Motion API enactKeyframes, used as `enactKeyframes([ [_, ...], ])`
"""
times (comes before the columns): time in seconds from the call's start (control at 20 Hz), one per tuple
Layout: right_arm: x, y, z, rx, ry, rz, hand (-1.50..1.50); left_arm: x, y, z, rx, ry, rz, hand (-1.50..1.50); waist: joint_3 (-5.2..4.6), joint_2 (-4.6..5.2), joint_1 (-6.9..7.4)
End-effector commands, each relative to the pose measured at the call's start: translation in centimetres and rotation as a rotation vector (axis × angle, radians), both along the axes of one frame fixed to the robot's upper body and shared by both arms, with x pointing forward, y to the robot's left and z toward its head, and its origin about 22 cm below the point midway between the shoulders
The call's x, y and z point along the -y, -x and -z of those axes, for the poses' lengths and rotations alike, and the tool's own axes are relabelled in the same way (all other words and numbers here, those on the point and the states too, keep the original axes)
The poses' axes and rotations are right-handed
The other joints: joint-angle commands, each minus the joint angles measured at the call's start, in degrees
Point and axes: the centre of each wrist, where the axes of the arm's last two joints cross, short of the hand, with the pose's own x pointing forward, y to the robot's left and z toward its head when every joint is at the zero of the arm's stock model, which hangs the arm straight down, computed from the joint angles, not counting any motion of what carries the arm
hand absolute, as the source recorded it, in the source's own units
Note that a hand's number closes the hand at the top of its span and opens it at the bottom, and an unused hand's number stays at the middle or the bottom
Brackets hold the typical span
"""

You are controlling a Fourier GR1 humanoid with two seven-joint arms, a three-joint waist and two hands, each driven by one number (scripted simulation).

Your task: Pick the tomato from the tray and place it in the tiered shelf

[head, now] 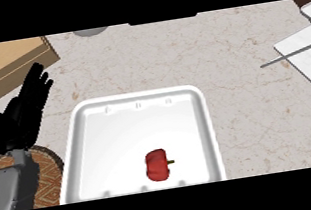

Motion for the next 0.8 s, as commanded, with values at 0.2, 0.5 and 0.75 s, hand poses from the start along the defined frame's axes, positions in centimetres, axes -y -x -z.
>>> enactKeyframes([
  [0.2, 4.3, -2.1, 1.4, 0.160, 0.004, 0.107, -1.50, -0.4, -0.5, -0.5, 0.001, 0.007, 0.007, 0.00, -0.01, 0.09, 0.29],
  [0.5, 6.9, -2.0, -0.8, 0.293, -0.035, 0.086, -1.50, -0.4, 0.6, 1.7, 0.000, -0.001, 0.011, 0.00, -0.03, 0.00, 0.12],
  [0.75, 8.6, -0.8, -1.8, 0.147, -0.137, -0.053, -1.50, -1.1, -0.3, 1.0, 0.001, -0.006, -0.015, 0.00, -0.09, -0.12, -0.53],
])
